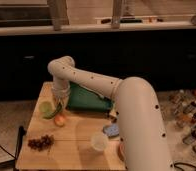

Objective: Place pepper in plastic cup

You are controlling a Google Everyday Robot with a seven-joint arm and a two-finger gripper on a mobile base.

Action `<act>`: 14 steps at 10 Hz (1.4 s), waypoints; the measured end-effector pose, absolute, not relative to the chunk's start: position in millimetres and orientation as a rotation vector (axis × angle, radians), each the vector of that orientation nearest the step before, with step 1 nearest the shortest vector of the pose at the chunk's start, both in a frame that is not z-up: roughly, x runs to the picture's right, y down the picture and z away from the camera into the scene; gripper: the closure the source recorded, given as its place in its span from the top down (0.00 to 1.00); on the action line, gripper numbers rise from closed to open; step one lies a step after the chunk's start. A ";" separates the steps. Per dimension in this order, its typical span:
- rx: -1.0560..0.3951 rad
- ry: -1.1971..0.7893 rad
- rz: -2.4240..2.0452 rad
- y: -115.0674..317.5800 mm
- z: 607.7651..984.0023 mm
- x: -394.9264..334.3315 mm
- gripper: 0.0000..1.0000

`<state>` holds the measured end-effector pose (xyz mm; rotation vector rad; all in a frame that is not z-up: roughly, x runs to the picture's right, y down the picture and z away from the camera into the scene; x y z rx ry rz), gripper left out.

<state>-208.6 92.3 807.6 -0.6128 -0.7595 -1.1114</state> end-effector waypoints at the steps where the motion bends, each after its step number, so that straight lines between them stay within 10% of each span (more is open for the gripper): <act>1: -0.613 -0.764 -1.120 90.7 808.1 -211.3 0.00; 14: -0.573 -0.818 -1.242 66.3 826.3 -276.5 0.00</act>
